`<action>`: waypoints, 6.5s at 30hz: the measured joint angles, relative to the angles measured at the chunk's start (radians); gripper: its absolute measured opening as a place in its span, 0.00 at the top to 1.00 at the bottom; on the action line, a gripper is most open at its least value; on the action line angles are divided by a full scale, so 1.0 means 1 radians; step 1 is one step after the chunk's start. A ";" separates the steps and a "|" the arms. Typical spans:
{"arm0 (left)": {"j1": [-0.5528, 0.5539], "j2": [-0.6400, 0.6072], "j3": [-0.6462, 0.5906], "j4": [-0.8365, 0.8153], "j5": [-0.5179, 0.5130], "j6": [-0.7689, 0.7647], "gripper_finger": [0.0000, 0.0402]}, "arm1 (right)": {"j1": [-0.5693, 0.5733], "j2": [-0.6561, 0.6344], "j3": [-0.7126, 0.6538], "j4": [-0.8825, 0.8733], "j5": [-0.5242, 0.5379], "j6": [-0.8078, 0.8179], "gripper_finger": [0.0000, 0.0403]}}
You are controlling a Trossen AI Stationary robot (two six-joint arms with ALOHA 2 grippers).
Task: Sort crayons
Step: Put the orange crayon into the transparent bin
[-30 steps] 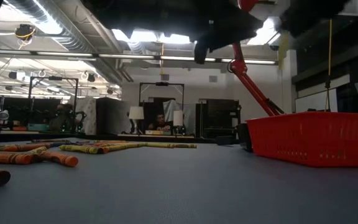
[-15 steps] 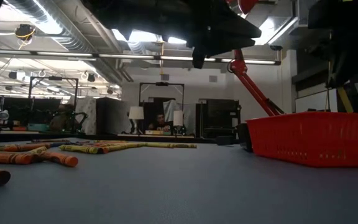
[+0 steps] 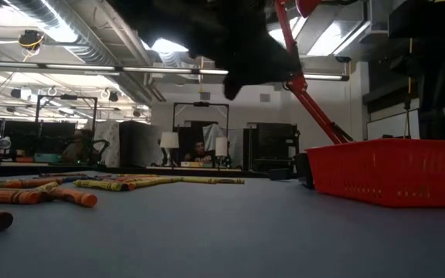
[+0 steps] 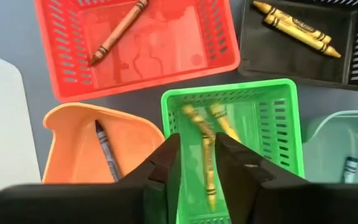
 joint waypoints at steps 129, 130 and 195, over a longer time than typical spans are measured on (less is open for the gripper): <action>-0.098 -0.178 -0.206 0.427 -0.152 0.254 0.97 | 0.000 0.141 -0.001 1.223 0.116 -0.452 0.69; -0.100 -0.178 -0.206 0.429 -0.152 0.262 0.97 | 0.000 0.156 -0.001 1.240 0.116 -0.452 0.69; -0.087 -0.178 -0.205 0.184 -0.156 0.263 0.77 | 0.260 0.201 0.000 0.556 -0.479 0.136 0.92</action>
